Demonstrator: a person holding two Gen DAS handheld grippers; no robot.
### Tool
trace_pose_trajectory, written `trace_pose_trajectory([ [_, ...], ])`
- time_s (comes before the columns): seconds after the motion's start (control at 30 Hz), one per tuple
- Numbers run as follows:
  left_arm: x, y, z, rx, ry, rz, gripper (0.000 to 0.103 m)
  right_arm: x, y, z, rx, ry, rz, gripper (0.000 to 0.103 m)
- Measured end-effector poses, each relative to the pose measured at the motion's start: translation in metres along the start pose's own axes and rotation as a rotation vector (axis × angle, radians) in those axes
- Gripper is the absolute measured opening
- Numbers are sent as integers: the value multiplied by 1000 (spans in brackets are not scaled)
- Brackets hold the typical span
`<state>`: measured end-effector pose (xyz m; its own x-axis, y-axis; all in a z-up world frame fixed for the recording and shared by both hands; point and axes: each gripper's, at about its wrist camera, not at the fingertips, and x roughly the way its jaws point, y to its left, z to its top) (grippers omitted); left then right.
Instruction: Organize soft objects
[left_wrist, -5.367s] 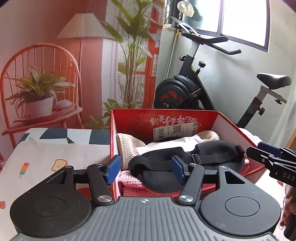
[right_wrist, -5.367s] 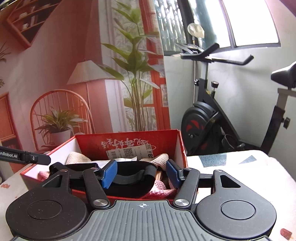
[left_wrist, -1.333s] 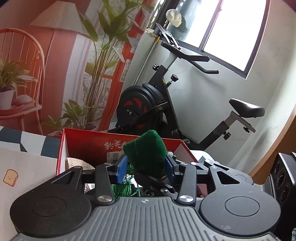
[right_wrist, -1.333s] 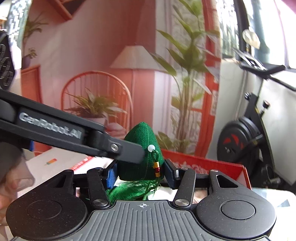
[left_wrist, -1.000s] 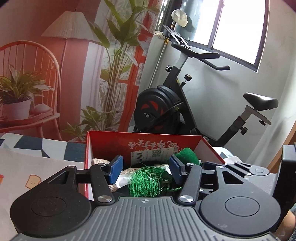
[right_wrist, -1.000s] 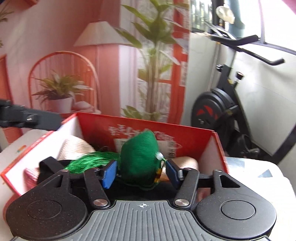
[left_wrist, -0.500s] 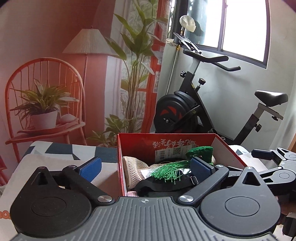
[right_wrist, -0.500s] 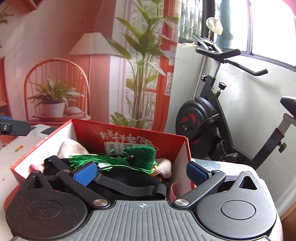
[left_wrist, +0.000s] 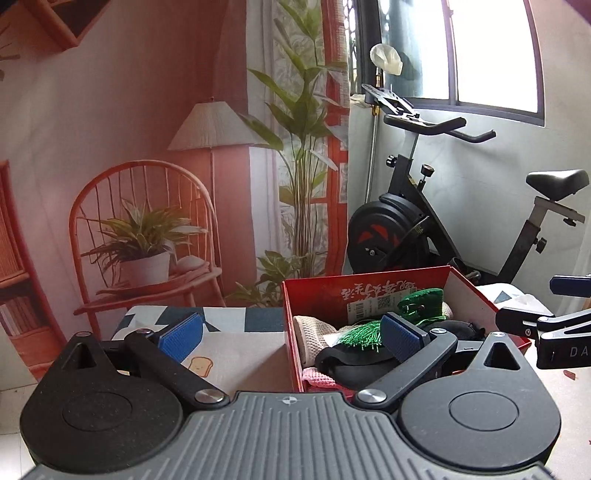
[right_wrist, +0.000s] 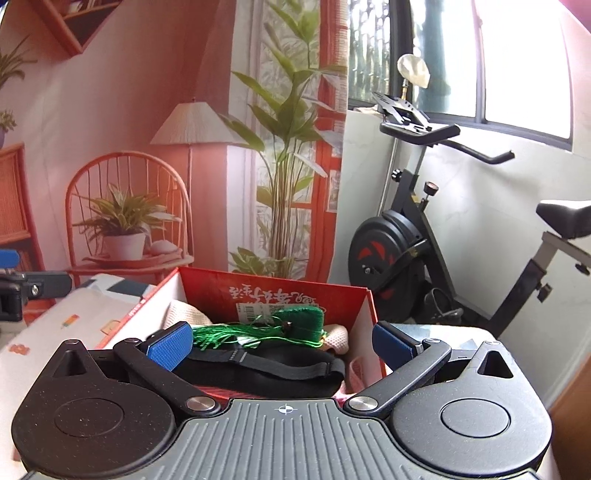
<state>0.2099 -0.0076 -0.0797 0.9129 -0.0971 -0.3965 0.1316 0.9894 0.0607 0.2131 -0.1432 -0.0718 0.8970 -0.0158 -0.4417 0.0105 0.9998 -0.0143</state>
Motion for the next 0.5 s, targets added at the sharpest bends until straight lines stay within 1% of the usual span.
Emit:
trace_pose_trajectory([
  [0.1, -21, -1, 0, 4, -23, -7, 103, -21, -1, 2, 40, -9, 13, 103],
  [0.23, -51, -5, 0, 37, -42, -5, 103, -53, -2, 4, 68, -20, 15, 103],
  [0.37, -78, -2, 3, 34, -49, 7, 103, -89, 0, 9, 96, -39, -4, 103],
  [0.5, -115, 1, 7, 25, -87, 19, 103, -128, 5, 11, 93, -76, -23, 103],
])
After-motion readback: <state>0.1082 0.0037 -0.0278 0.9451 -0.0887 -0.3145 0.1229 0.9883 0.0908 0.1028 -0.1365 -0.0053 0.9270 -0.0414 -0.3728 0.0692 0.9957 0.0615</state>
